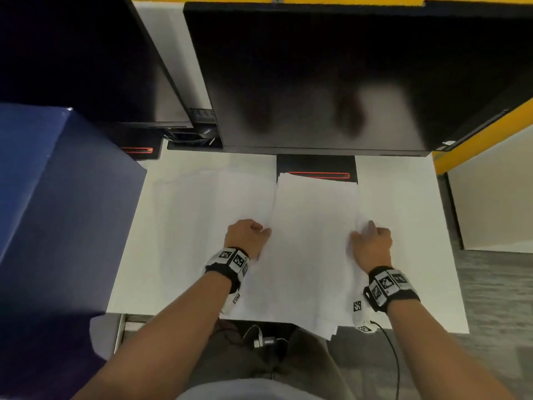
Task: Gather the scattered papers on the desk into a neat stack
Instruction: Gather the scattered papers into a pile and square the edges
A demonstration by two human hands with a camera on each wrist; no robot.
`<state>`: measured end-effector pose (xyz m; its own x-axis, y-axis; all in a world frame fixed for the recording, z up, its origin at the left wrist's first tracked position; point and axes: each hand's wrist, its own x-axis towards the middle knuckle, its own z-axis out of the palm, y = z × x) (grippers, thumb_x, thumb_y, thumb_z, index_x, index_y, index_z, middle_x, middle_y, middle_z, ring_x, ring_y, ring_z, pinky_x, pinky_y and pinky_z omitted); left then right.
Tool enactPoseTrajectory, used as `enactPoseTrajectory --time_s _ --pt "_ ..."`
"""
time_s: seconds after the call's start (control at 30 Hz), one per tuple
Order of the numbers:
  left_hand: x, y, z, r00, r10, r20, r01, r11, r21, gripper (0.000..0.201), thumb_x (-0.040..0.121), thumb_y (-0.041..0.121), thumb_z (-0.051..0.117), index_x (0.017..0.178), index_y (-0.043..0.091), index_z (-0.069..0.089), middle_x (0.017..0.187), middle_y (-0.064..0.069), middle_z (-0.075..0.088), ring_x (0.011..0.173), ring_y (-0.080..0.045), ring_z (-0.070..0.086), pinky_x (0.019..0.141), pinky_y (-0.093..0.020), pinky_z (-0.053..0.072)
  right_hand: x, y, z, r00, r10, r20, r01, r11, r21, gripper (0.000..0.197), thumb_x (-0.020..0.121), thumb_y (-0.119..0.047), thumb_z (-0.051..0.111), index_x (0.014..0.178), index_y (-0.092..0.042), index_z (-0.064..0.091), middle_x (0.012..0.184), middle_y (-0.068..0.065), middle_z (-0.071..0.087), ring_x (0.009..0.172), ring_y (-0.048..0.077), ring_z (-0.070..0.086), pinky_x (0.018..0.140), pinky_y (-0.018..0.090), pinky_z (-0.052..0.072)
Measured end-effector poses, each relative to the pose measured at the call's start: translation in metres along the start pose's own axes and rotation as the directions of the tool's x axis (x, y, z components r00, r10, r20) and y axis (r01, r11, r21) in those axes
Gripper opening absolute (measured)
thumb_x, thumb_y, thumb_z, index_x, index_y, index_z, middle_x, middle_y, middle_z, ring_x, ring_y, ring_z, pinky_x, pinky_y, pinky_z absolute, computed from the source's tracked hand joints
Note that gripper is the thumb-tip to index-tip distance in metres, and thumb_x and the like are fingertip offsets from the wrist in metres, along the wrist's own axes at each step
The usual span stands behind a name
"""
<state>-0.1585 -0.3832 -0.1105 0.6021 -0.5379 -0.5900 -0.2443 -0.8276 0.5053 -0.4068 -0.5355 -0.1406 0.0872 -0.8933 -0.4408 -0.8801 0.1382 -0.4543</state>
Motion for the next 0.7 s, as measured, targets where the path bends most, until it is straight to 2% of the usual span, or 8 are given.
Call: enactPoseTrajectory --time_s 0.07,0.2,0.27,0.33,0.4,0.5,0.6,0.7 --pt "-0.006 -0.016 -0.004 0.999 -0.012 0.032 0.010 0.998 0.069 0.036 0.080 0.052 0.067 0.098 0.023 0.076 0.097 0.002 0.076 0.092 -0.019 0.068 0.084 -0.026 0.052 -0.016 0.009 -0.004 0.996 0.071 0.050 -0.070 0.997 -0.028 0.043 0.096 -0.030 0.051 0.124 0.002 0.048 0.129 0.027 0.039 0.114 0.044 0.048 0.100 0.045 0.043" --pt "-0.024 -0.033 0.014 0.990 0.062 0.129 -0.077 0.990 0.117 0.024 0.084 0.042 0.070 0.088 0.020 0.079 0.095 -0.002 0.078 0.094 -0.022 0.071 0.088 -0.032 0.056 -0.058 0.007 0.015 0.984 0.047 0.170 -0.023 0.990 -0.138 0.047 0.095 -0.029 0.053 0.129 0.002 0.043 0.129 0.025 0.044 0.109 0.042 0.052 0.088 0.040 0.045" --pt "-0.031 -0.038 0.023 0.982 0.097 0.160 -0.120 0.983 0.140 0.025 0.085 0.043 0.069 0.089 0.021 0.079 0.095 0.000 0.078 0.093 -0.021 0.071 0.088 -0.033 0.057 -0.069 0.006 0.017 0.970 0.077 0.230 -0.039 0.985 -0.168 0.047 0.095 -0.029 0.054 0.128 0.002 0.043 0.129 0.023 0.044 0.113 0.041 0.051 0.093 0.042 0.046" --pt "-0.028 -0.047 0.013 0.994 0.054 0.096 -0.062 0.994 0.085 0.028 0.082 0.048 0.067 0.095 0.026 0.078 0.098 0.003 0.077 0.094 -0.019 0.071 0.089 -0.031 0.056 -0.066 0.013 0.011 0.960 0.132 0.249 -0.101 0.986 -0.132 0.053 0.092 -0.032 0.056 0.131 0.000 0.042 0.133 0.022 0.040 0.114 0.042 0.051 0.101 0.046 0.044" --pt "-0.013 -0.064 -0.012 0.996 -0.008 -0.091 0.010 1.000 0.018 0.039 0.081 0.049 0.068 0.111 0.025 0.074 0.112 0.002 0.074 0.104 -0.022 0.068 0.094 -0.027 0.051 -0.052 0.023 0.001 0.966 0.182 0.181 -0.171 0.982 -0.076 0.065 0.088 -0.037 0.059 0.140 -0.003 0.038 0.140 0.023 0.036 0.119 0.044 0.049 0.105 0.051 0.041" --pt "0.015 -0.088 -0.046 0.922 -0.098 -0.374 0.141 0.986 0.088 0.078 0.076 0.056 0.071 0.138 0.013 0.053 0.138 -0.015 0.054 0.125 -0.036 0.049 0.103 -0.041 0.042 -0.033 0.022 -0.013 0.973 0.214 0.092 -0.216 0.976 0.017 0.070 0.090 -0.039 0.059 0.146 -0.004 0.035 0.145 0.024 0.031 0.123 0.046 0.047 0.108 0.049 0.039" --pt "0.028 -0.086 -0.054 0.884 -0.230 -0.406 0.285 0.955 0.079 0.108 0.061 0.072 0.074 0.142 0.010 0.039 0.139 -0.017 0.043 0.128 -0.036 0.041 0.104 -0.049 0.040 -0.021 0.007 -0.010 0.981 0.189 0.046 -0.194 0.973 0.125 0.076 0.086 -0.048 0.062 0.145 -0.006 0.040 0.142 0.020 0.035 0.119 0.043 0.050 0.108 0.046 0.041" --pt "0.037 -0.077 -0.051 0.883 -0.295 -0.366 0.299 0.953 -0.048 0.114 0.053 0.071 0.080 0.138 0.009 0.038 0.134 -0.017 0.046 0.126 -0.036 0.046 0.100 -0.051 0.045 -0.017 -0.013 0.007 0.986 0.162 0.044 -0.167 0.973 0.159 0.081 0.074 -0.057 0.063 0.135 -0.006 0.048 0.136 0.018 0.040 0.115 0.042 0.053 0.102 0.050 0.046"
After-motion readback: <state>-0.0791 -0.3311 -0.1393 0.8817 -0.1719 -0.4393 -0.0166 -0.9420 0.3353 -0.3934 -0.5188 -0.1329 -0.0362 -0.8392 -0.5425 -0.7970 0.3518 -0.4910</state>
